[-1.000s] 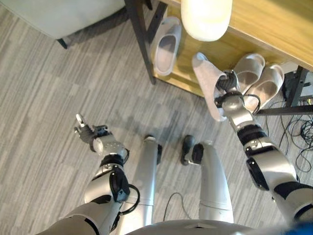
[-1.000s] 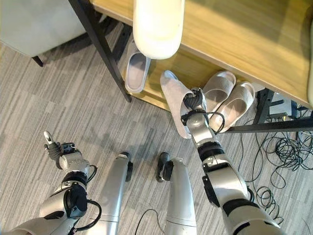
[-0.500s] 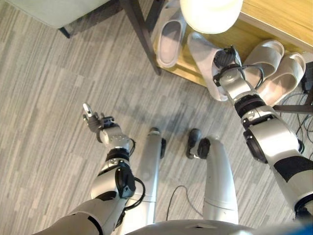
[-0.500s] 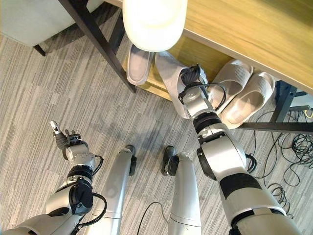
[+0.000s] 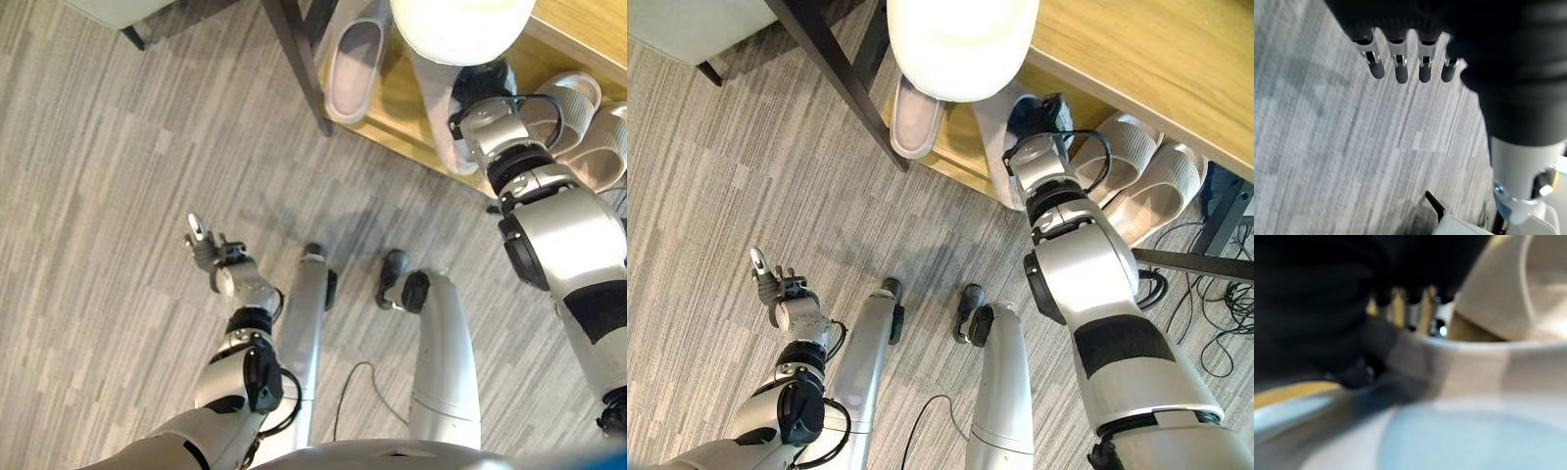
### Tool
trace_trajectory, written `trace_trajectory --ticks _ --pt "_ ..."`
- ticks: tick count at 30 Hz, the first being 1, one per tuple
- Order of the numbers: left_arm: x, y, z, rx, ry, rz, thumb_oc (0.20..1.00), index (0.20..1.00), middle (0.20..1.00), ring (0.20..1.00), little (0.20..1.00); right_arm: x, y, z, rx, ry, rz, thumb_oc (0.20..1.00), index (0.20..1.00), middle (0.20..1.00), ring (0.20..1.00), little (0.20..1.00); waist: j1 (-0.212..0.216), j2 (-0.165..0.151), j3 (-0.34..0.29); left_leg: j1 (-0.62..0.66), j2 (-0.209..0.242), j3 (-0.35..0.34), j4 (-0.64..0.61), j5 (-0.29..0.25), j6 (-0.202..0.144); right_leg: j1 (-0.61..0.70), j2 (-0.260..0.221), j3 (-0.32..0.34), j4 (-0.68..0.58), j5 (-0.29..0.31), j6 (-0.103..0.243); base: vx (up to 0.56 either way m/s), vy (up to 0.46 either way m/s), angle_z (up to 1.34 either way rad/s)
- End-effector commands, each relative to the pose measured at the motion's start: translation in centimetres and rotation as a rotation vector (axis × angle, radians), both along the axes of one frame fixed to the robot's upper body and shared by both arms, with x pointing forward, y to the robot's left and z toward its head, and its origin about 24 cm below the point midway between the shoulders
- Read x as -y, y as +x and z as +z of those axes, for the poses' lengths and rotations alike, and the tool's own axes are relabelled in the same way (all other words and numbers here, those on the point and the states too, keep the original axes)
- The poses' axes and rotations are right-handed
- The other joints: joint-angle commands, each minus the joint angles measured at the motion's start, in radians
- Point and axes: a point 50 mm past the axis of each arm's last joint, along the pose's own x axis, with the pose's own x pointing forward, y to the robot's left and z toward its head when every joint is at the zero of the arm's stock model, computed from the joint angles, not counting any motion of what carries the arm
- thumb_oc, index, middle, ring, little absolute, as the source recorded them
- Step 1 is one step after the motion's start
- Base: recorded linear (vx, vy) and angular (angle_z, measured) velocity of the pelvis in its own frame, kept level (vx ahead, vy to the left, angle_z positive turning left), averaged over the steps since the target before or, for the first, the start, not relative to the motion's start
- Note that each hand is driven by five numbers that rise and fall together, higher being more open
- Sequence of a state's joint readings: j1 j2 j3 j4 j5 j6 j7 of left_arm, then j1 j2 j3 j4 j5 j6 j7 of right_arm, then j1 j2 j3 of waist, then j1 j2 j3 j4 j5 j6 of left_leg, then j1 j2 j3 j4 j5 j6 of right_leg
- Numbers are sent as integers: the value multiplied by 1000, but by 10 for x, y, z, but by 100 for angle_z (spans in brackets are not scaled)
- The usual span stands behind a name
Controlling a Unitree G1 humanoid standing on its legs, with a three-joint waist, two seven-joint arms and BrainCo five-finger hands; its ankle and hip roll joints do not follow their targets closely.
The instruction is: Arrange the slippers neatly on the shoe rack.
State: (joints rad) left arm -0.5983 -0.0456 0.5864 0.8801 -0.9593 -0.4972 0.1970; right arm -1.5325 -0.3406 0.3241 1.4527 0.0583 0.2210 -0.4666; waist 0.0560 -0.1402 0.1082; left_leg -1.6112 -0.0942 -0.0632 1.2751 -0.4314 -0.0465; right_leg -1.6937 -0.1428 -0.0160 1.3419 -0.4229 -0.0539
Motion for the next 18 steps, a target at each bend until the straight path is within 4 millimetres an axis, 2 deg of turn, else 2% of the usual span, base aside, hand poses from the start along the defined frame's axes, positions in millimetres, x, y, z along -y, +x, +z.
trace_trajectory --ticks 1,2,3,4,5,6,7,10,11,12,13,14,15,16,17,18 --pt "-21 -1 19 76 118 56 1000 1000 1000 1000 1000 6 -9 65 165 -31 -43 200 200 200 200 200 -7 11 84 41 -6 47 -28 12 34 130 17 1 60 -81 18 0 0 0" --pt "-19 -1 17 68 115 46 1000 1000 1000 1000 1000 7 -9 63 156 -13 -43 200 200 200 200 200 -7 12 85 41 -7 47 -34 13 35 128 18 3 57 -81 20 0 0 0" --pt "-20 -1 17 74 115 42 1000 1000 1000 1000 1000 5 -9 64 160 21 -24 473 473 473 473 473 -5 14 87 41 -9 49 -40 18 37 128 18 2 56 -80 21 -77 20 1" --pt "-20 0 18 77 120 37 1000 1000 1000 1000 1000 3 -8 64 165 81 4 1000 1000 1000 1000 1000 -3 15 105 41 -11 48 -59 52 33 126 22 8 42 -53 20 -90 3 2" --pt "-20 -1 19 77 136 27 1000 1000 1000 1000 1000 2 -8 66 180 152 33 1000 1000 1000 1000 1000 -3 16 106 41 -13 47 -68 56 33 126 23 9 33 -51 20 0 0 0" --pt "-21 -1 19 73 152 16 1000 1000 1000 1000 1000 -1 -7 67 186 208 78 1000 1000 1000 1000 1000 -2 19 95 41 -16 46 -65 33 37 128 21 5 32 -67 21 75 -1 4" --pt "-21 -2 18 71 154 15 1000 1000 1000 1000 1000 0 -7 66 184 211 79 1000 1000 1000 1000 1000 -2 17 92 41 -16 45 -64 30 37 129 20 4 33 -70 21 61 1 6" --pt "-29 -7 15 56 188 7 1000 1000 1000 1000 1000 -8 -6 70 191 312 157 1000 1000 1000 1000 1000 1 18 93 41 -21 44 -85 46 37 129 20 2 18 -59 19 -24 -4 5" --pt "-31 -9 10 35 193 2 1000 1000 1000 1000 1000 -13 -5 69 175 359 195 1000 1000 1000 1000 1000 1 16 106 41 -22 42 -99 77 32 128 24 7 4 -35 18 0 0 0" --pt "-31 -9 11 36 193 1 1000 1000 1000 1000 1000 -13 -5 69 176 359 195 1000 1000 1000 1000 1000 0 16 92 41 -22 43 -93 51 37 129 20 2 8 -55 18 0 0 0" --pt "-31 -9 10 32 191 -2 1000 1000 1000 1000 1000 -15 -5 69 174 381 205 1000 1000 1000 1000 1000 -1 16 92 41 -22 42 -97 53 37 130 21 1 5 -53 19 0 0 0" --pt "-30 -10 8 29 189 -4 1000 1000 1000 1000 1000 -17 -4 67 172 426 222 1000 1000 1000 1000 1000 0 16 106 41 -23 41 -107 82 34 129 25 5 -3 -31 18 -80 -9 0" --pt "-30 -10 7 27 184 -5 1000 1000 1000 1000 1000 -19 -4 66 171 451 229 1000 1000 1000 1000 1000 -1 14 103 41 -22 41 -114 86 34 129 25 5 -9 -28 16 0 0 0" --pt "-28 -9 6 27 183 -11 1000 1000 1000 1000 1000 -21 -3 65 174 465 234 1000 1000 1000 1000 1000 -2 15 88 41 -22 41 -115 61 38 130 22 0 -8 -46 17 0 0 0" --pt "-27 -11 4 14 191 -17 1000 1000 1000 1000 1000 -27 -2 64 190 478 248 1000 1000 1000 1000 1000 -5 17 99 41 -22 42 -139 98 34 127 26 2 -25 -19 16 0 0 0" --pt "-26 -11 2 7 201 -23 1000 1000 1000 1000 1000 -28 -2 64 199 470 248 1000 1000 1000 1000 1000 -7 17 96 41 -21 41 -146 104 35 127 26 0 -31 -19 15 -107 17 1"
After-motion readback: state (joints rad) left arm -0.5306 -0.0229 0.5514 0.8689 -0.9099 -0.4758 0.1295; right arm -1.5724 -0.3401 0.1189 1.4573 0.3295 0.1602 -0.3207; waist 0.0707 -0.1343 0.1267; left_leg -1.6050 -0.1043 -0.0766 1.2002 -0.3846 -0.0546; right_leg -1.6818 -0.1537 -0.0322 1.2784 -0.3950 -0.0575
